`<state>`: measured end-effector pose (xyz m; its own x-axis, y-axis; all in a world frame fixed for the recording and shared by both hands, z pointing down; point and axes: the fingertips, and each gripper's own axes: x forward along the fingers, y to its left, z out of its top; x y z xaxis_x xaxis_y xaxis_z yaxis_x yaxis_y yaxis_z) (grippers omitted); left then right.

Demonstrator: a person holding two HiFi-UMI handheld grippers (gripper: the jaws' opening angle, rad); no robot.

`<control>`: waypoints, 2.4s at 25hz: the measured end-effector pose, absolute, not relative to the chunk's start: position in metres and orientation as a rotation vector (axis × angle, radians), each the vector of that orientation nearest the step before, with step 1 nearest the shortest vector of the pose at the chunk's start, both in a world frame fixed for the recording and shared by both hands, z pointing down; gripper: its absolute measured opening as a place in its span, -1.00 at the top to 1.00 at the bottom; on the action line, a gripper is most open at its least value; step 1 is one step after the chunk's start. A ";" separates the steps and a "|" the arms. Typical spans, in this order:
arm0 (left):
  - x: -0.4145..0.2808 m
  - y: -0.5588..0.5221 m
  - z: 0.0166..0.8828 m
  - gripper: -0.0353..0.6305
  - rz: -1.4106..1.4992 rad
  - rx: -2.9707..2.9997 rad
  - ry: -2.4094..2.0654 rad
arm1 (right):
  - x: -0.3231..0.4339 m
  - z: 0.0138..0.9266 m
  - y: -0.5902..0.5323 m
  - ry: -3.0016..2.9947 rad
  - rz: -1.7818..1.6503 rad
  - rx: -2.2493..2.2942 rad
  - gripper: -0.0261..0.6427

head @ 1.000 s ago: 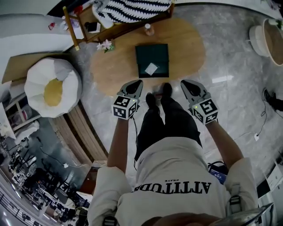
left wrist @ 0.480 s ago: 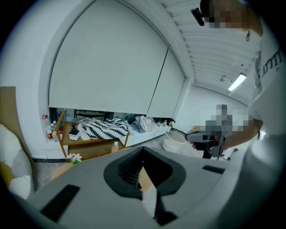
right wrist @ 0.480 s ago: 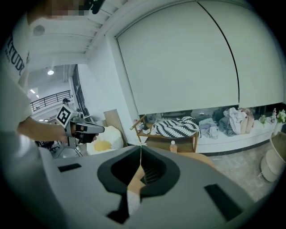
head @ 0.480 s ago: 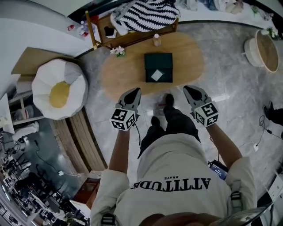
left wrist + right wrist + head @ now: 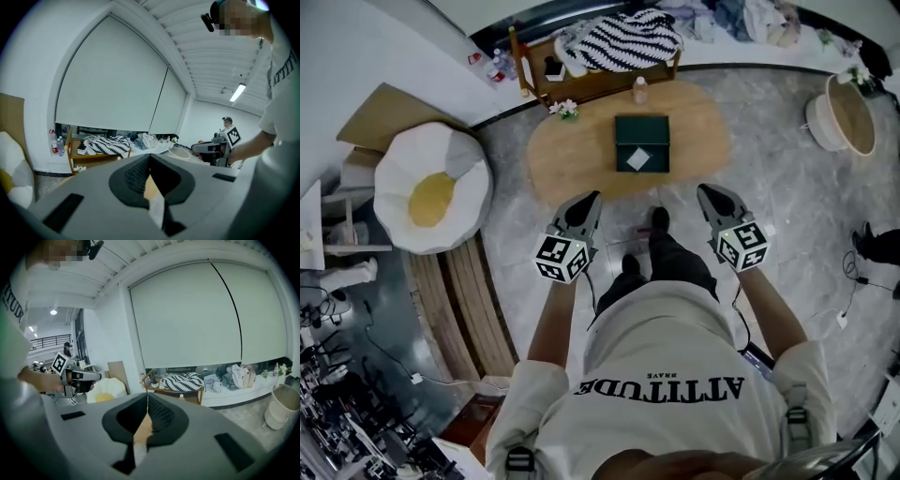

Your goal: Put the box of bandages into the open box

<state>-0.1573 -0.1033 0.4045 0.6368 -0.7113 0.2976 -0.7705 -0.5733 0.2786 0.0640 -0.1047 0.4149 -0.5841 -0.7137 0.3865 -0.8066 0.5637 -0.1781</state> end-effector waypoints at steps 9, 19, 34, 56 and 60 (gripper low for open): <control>-0.184 -0.051 0.353 0.83 0.125 2.566 -1.160 | 0.063 0.367 -0.038 -2.499 0.411 1.393 0.86; -0.185 -0.019 0.318 0.83 0.144 2.633 -1.194 | 0.074 0.331 0.000 -2.460 0.366 1.421 0.86; -0.139 0.006 0.284 0.83 0.090 2.585 -1.383 | 0.132 0.300 0.011 -2.550 0.326 1.387 0.86; -0.124 0.027 0.290 0.83 0.109 2.537 -1.486 | 0.149 0.291 0.015 -2.625 0.227 1.300 0.86; -0.127 0.026 0.289 0.83 0.109 2.536 -1.491 | 0.147 0.288 0.013 -2.632 0.232 1.303 0.86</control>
